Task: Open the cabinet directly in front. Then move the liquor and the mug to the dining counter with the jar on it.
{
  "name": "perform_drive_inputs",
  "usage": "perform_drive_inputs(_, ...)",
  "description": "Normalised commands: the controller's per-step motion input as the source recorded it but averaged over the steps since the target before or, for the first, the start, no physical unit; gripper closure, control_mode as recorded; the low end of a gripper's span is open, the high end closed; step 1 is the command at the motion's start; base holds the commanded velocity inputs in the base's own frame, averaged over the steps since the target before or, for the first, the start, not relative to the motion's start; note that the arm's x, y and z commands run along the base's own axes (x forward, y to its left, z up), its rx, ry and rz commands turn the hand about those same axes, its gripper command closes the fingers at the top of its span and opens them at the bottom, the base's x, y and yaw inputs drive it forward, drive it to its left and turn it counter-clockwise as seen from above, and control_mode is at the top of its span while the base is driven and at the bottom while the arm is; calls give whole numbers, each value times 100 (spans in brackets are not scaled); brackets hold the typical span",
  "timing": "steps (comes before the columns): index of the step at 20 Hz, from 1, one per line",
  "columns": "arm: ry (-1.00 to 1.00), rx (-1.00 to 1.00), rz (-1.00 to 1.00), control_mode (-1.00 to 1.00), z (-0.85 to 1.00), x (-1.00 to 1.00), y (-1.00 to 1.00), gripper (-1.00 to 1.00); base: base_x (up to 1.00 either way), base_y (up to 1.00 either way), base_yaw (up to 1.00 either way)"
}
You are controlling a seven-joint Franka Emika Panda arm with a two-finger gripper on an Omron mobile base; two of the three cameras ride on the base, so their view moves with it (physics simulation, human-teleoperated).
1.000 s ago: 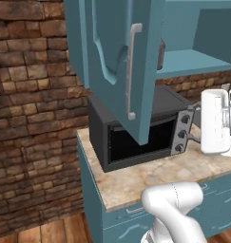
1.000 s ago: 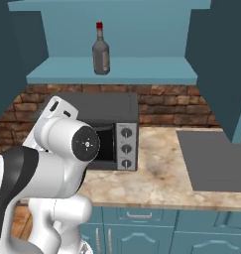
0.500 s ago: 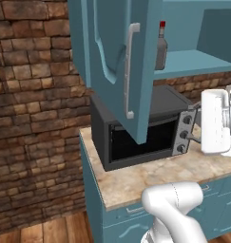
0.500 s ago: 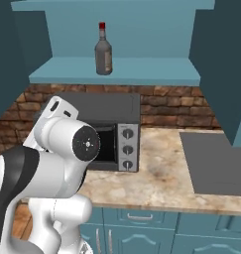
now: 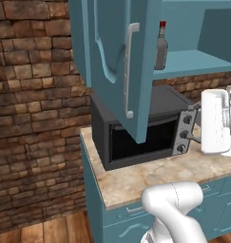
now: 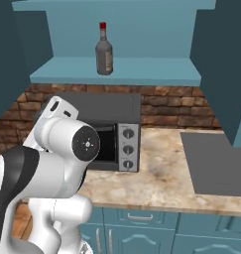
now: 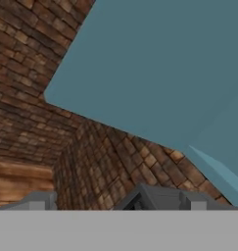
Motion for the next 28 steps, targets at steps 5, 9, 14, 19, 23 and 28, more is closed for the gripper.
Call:
perform_drive_inputs(5,0,0,-14,-100,23,0,-8,-100,0,0,0)
perform_drive_inputs(9,0,0,-15,-100,37,0,-27,-100,0,0,0)
perform_drive_inputs(14,0,9,-4,-100,39,0,-56,-100,0,0,0)
perform_drive_inputs(19,0,23,0,-100,23,-4,-52,-100,0,0,0)
perform_drive_inputs(23,9,26,-8,-100,11,0,-11,-100,0,0,0)
perform_drive_inputs(28,20,24,-21,-100,10,5,0,-100,0,0,0)
